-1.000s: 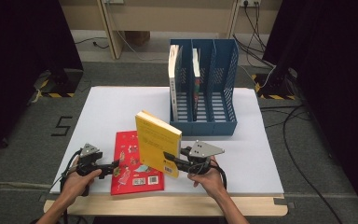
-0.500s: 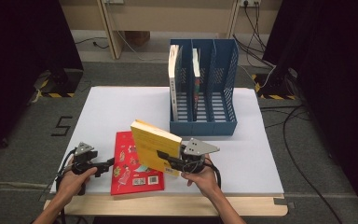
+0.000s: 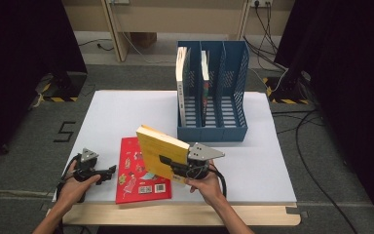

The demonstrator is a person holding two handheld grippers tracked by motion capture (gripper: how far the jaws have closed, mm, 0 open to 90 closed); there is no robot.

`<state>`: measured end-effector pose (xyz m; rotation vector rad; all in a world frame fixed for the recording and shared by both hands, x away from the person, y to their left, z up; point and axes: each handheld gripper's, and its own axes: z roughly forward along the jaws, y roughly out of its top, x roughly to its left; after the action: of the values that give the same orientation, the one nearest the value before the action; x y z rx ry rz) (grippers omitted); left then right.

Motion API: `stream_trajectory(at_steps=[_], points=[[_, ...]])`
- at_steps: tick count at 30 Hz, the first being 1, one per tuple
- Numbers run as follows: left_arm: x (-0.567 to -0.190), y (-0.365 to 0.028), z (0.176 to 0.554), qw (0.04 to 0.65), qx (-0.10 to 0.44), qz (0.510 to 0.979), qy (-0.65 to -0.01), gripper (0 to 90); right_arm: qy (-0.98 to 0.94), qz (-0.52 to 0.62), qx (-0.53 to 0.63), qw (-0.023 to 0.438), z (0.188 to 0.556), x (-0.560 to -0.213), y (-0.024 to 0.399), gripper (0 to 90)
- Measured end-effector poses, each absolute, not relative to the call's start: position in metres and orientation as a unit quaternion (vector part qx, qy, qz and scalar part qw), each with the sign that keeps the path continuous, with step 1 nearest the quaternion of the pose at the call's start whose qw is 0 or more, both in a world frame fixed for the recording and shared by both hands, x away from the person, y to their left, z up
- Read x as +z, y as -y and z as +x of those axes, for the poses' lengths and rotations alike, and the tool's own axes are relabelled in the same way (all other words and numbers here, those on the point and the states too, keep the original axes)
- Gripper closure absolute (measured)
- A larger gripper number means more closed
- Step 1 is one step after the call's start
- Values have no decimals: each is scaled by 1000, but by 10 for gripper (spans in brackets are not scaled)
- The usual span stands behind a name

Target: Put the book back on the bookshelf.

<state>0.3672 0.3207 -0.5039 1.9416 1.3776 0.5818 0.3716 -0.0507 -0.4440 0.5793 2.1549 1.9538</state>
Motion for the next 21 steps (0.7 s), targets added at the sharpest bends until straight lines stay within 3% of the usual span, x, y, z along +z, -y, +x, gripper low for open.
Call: stream_trajectory(at_steps=[10, 12, 21], points=[[-504, -321, 367, 338, 225, 747, -527, 139, -713, 204, 666, 78, 373, -444, 49, 623], [-504, -321, 367, 339, 225, 747, -526, 139, -710, 211, 668, 74, 373, -444, 48, 543], [-504, -321, 367, 339, 225, 747, -526, 139, -716, 202, 663, 88, 371, -444, 47, 642]])
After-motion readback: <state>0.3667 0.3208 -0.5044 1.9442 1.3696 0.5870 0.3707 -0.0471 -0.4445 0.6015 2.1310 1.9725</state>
